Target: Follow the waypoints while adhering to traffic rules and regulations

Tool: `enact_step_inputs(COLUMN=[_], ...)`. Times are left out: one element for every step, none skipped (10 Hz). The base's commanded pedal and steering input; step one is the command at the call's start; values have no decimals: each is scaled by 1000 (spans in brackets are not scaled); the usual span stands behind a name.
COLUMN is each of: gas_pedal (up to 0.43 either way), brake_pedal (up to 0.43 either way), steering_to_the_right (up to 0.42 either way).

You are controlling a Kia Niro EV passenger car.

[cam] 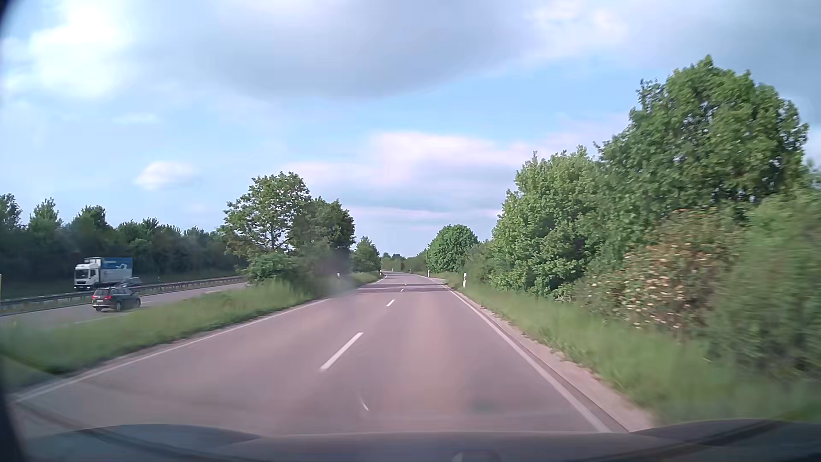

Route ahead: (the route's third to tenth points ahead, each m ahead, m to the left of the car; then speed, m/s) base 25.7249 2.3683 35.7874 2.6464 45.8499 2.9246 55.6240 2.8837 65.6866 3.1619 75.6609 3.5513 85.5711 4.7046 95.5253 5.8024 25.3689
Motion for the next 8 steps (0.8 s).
enact_step_inputs(gas_pedal=[228,228,228,228,228,228,228,228], brake_pedal=[0,0,0,0,0,0,0,0], steering_to_the_right=[-5,-5,-6,-6,-7,-8,-10,-10])
